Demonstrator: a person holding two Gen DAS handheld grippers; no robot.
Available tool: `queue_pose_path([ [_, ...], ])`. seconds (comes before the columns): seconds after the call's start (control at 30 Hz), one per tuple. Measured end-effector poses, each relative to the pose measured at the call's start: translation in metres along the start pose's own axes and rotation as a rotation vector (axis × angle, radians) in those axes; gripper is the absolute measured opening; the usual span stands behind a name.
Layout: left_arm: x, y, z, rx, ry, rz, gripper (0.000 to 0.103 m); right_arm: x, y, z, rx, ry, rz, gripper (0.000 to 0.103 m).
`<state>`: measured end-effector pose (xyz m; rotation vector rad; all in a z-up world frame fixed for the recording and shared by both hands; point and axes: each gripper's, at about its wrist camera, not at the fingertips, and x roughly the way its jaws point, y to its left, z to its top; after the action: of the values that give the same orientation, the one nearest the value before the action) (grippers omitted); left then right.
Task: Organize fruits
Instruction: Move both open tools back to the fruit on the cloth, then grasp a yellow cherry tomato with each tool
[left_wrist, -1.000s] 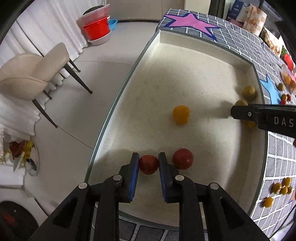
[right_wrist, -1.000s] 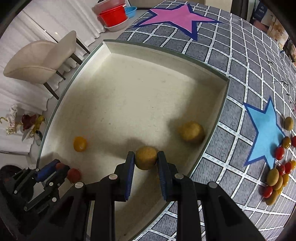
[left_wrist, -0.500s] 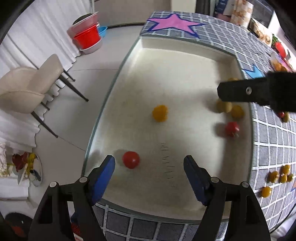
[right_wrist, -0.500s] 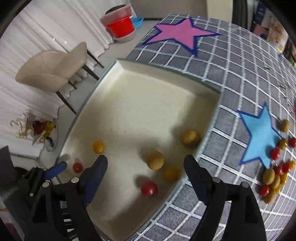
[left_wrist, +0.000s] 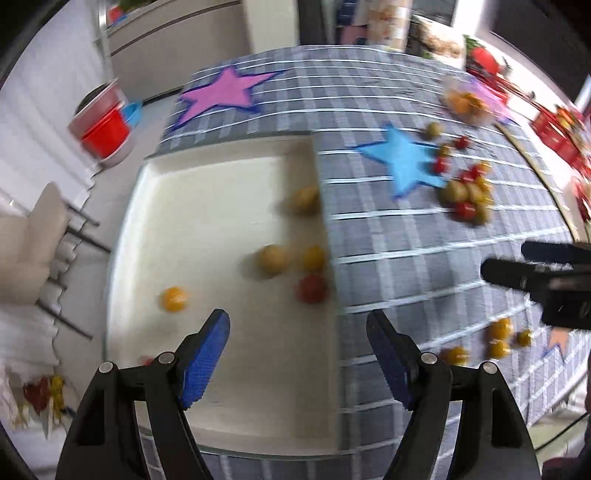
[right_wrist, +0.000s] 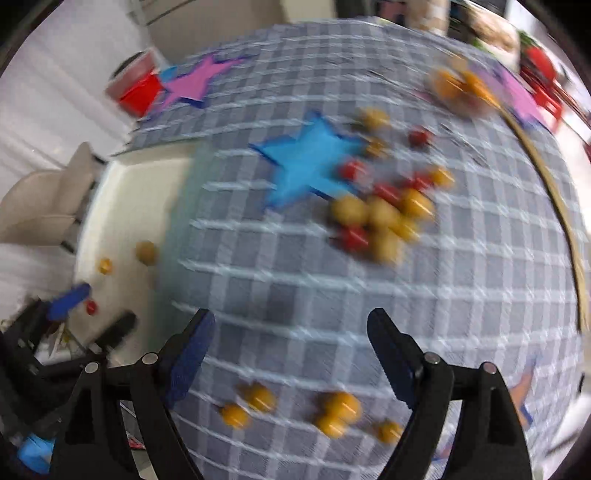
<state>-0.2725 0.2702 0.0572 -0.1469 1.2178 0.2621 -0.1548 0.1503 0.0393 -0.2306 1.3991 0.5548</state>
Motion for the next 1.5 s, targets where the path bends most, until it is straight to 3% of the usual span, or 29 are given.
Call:
queue_pose_path([
  [0.3,-0.001,-0.071,-0.029,0.137,0.081,-0.089,0.078,-0.009,-0.080,-0.067,0.096,0.093,-0.091,0.087],
  [0.67,0.025,-0.101,-0.058,0.178,0.166,-0.069,0.078,-0.010,-0.119,-0.111,0.068,0.123,-0.107,0.087],
  [0.77,0.032,-0.105,-0.060,0.175,0.178,-0.062,0.078,-0.010,-0.125,-0.128,0.039,0.119,-0.103,0.082],
  [1.2,0.041,-0.111,-0.059,0.165,0.176,-0.064,0.077,0.027,-0.072,-0.131,-0.066,0.118,-0.131,0.075],
  [1.37,0.041,-0.114,-0.060,0.163,0.182,-0.081,0.067,0.036,-0.051,-0.130,-0.116,0.115,-0.164,0.059],
  [1.43,0.039,-0.114,-0.061,0.161,0.180,-0.080,0.059,0.039,-0.040,-0.127,-0.123,0.116,-0.164,0.055],
  [1.5,0.036,-0.114,-0.061,0.160,0.176,-0.080,0.048,0.039,-0.033,-0.127,-0.130,0.112,-0.158,0.043],
])
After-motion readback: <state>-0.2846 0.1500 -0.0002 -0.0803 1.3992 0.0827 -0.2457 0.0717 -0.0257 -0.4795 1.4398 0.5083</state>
